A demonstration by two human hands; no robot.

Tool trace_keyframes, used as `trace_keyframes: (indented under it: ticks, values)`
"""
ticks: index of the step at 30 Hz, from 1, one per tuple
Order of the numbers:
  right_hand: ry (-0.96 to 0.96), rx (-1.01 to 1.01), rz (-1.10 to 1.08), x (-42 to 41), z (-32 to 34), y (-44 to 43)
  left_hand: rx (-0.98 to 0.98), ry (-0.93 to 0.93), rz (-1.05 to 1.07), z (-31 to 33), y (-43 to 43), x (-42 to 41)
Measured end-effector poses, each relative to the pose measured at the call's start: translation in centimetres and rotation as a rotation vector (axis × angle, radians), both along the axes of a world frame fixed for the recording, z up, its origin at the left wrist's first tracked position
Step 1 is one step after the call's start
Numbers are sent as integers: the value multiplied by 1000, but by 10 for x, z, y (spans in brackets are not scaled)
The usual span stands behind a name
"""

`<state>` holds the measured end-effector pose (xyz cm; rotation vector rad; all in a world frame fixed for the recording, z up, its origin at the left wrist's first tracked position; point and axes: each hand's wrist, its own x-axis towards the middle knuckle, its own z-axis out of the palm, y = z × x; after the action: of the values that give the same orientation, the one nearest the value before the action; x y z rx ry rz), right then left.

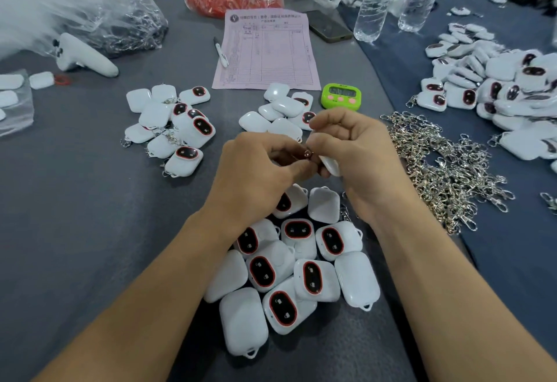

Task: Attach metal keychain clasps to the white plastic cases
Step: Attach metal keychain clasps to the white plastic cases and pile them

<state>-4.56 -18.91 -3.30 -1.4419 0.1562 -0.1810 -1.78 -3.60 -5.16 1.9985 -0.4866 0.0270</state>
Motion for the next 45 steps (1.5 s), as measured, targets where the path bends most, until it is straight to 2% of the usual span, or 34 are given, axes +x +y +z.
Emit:
trace_keyframes:
  ticks: [3,8,13,18,27,29,36,41,45]
  values:
    - [14,44,12,0,0,-3,-102,61,25,1,0,0]
    - [45,56,40,0,-2,-6,-137,5,137,3,1,2]
    - [9,34,-25,1,-5,-7,-72,-45,145,5,2,1]
    - [-31,-22,-66,1,-5,-6,123,-187,183,4,4,-1]
    - [-88,-366,-108,5,-10,-3,-114,-67,154,7,2,2]
    - [-96,-448,-108,5,-12,-1,-119,-73,171,7,1,3]
    - [-78,-527,-126,4,-12,1,-80,-104,183,7,0,2]
    - [-142,-713,-164,-2,-7,2,-65,-74,160,8,1,2]
    - [-175,-746,-179,-4,-6,3,-73,-45,153,8,1,3]
